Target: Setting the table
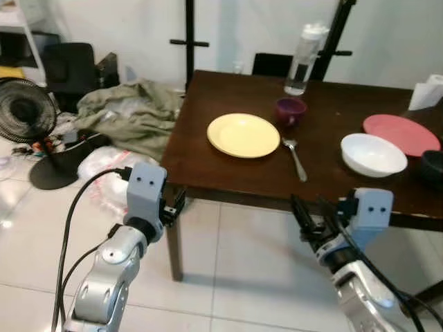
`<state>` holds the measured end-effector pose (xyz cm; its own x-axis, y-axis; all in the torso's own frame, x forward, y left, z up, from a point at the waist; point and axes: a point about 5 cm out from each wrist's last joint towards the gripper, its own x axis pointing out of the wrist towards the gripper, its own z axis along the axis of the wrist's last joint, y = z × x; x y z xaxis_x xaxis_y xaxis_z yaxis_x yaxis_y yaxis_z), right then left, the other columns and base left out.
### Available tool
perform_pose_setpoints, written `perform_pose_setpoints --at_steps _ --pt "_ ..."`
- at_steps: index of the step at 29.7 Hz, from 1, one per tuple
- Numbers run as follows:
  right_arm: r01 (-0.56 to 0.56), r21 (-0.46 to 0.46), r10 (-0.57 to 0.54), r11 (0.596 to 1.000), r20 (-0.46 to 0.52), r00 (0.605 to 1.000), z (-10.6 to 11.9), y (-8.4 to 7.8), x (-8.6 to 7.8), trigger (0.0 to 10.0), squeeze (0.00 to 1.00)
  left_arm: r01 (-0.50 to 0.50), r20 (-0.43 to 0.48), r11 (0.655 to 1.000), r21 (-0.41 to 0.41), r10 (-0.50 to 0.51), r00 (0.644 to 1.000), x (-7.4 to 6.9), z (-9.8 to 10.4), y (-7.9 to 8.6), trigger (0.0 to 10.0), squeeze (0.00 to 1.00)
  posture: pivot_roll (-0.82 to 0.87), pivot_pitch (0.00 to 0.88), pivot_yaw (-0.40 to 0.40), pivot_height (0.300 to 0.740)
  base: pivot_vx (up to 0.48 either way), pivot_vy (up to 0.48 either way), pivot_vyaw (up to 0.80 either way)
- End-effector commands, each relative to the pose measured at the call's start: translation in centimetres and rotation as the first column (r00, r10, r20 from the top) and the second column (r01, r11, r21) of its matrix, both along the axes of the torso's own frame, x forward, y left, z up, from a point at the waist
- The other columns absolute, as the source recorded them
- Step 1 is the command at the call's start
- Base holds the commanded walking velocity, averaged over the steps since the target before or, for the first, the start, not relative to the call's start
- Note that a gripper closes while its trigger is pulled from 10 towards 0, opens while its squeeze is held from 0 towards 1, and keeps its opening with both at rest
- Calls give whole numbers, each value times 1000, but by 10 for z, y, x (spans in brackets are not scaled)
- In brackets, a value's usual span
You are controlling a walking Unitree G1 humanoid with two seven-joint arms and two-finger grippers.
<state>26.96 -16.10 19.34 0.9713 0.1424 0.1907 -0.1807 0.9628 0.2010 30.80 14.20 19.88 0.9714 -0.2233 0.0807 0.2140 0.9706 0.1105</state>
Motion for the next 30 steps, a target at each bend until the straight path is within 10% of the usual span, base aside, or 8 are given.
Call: perform_pose_setpoints --at_steps 1,30 --pt "14 -11 -14 1000 -9 1000 -2 -4 -2 10000 0 6 -21 1000 1 -6 1000 -2 -5 -2 10000 0 -7 112 50 740 -334 0 0" --pt "1 3 -1 1000 -1 1000 -1 -1 -4 10000 0 -55 -54 998 -17 54 997 3 -8 6 10000 0 -8 118 53 740 -59 0 0"
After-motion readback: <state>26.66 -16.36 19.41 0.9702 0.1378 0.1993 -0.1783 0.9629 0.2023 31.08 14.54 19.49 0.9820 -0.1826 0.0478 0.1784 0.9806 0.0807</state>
